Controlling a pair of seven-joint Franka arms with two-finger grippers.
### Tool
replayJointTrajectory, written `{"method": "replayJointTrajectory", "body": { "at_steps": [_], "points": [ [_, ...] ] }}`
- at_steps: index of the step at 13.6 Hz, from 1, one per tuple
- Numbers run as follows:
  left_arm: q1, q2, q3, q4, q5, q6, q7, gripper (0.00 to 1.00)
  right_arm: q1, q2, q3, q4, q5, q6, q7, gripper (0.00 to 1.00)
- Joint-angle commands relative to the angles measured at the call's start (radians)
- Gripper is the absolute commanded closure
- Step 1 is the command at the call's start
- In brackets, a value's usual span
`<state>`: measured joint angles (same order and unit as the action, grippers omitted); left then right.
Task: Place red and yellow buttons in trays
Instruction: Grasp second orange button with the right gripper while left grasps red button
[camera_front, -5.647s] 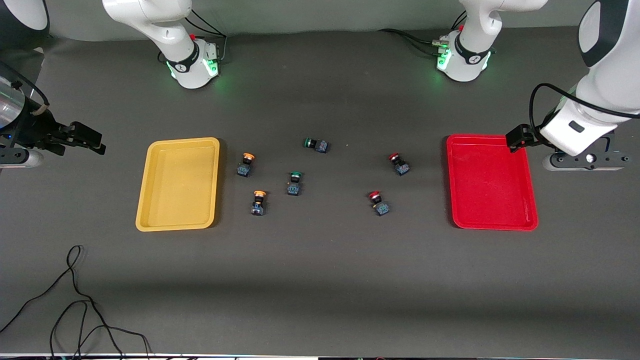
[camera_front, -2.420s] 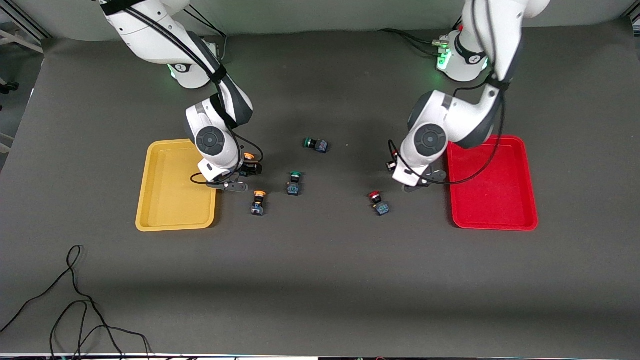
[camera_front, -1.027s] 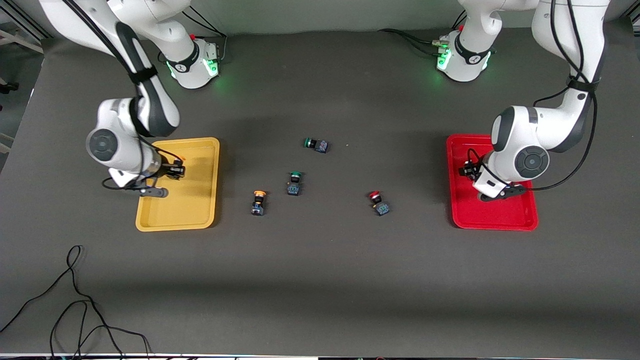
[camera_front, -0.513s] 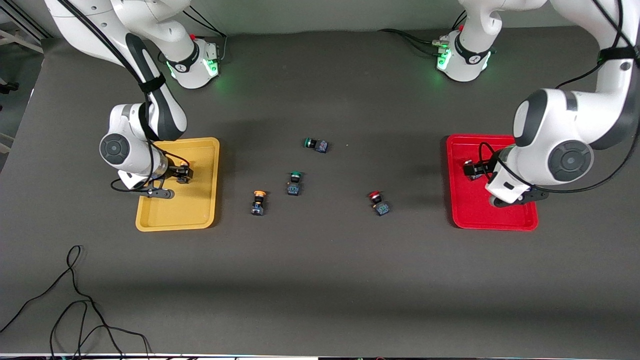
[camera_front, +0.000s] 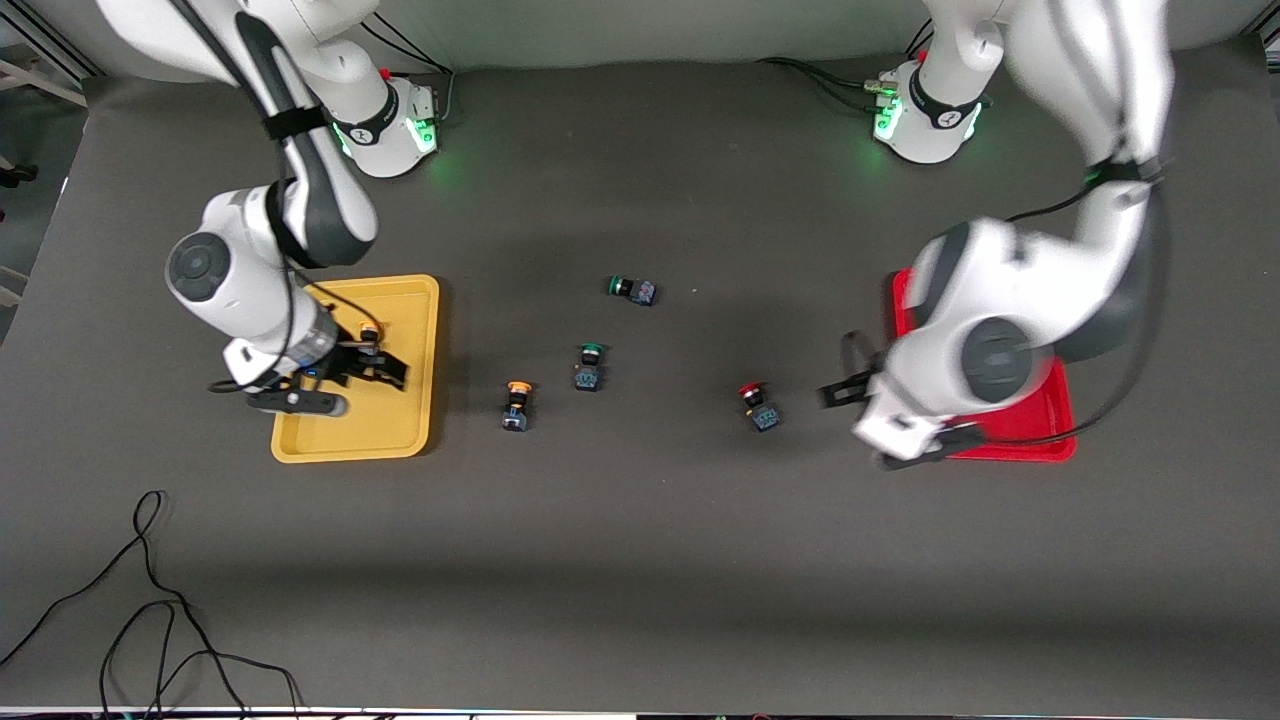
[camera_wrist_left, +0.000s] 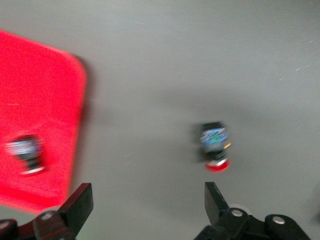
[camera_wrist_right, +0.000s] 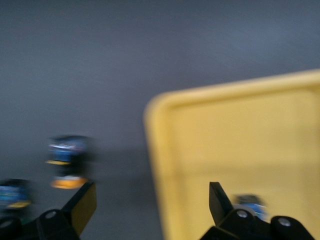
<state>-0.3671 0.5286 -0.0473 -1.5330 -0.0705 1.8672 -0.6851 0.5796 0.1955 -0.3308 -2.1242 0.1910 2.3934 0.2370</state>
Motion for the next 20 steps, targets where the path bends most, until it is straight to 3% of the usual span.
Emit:
{"method": "replayJointTrajectory", "body": {
  "at_steps": [1, 3, 6, 7, 8, 9, 12, 16, 17, 20],
  "points": [
    [-0.075, 0.141, 0.015, 0.044, -0.006, 0.139, -0.157, 0.00, 0.087, 0.221, -0.004, 0.278, 0.039, -0.087, 0.102, 0.00],
    [-0.099, 0.189, 0.015, 0.024, -0.006, 0.222, -0.179, 0.00, 0.114, 0.332, -0.001, 0.424, 0.045, -0.173, 0.212, 0.00],
    [-0.127, 0.205, 0.014, -0.093, -0.006, 0.401, -0.179, 0.05, 0.151, 0.424, -0.001, 0.463, 0.047, -0.175, 0.242, 0.00],
    [-0.131, 0.205, 0.014, -0.119, -0.006, 0.432, -0.177, 0.20, 0.154, 0.453, 0.001, 0.464, 0.059, -0.172, 0.243, 0.00],
    [-0.133, 0.205, 0.014, -0.131, -0.006, 0.440, -0.177, 0.68, 0.158, 0.469, 0.001, 0.466, 0.089, -0.171, 0.242, 0.00],
    [-0.131, 0.200, 0.014, -0.133, -0.006, 0.432, -0.180, 1.00, 0.166, 0.473, 0.001, 0.461, 0.109, -0.172, 0.240, 0.00],
    [-0.119, 0.163, 0.012, -0.125, -0.008, 0.377, -0.200, 1.00, 0.167, 0.502, 0.001, 0.437, 0.113, -0.178, 0.239, 0.00],
    [-0.037, 0.019, 0.018, -0.104, -0.002, 0.119, -0.102, 1.00, 0.171, 0.512, 0.001, 0.411, 0.113, -0.178, 0.240, 0.04],
    [0.005, -0.017, 0.021, -0.105, 0.005, 0.034, -0.012, 1.00, 0.172, 0.512, 0.002, 0.405, 0.114, -0.178, 0.236, 0.11],
    [0.189, -0.076, 0.024, -0.139, 0.064, -0.086, 0.288, 1.00, 0.171, 0.509, 0.004, 0.403, 0.113, -0.178, 0.220, 0.61]
  ]
}}
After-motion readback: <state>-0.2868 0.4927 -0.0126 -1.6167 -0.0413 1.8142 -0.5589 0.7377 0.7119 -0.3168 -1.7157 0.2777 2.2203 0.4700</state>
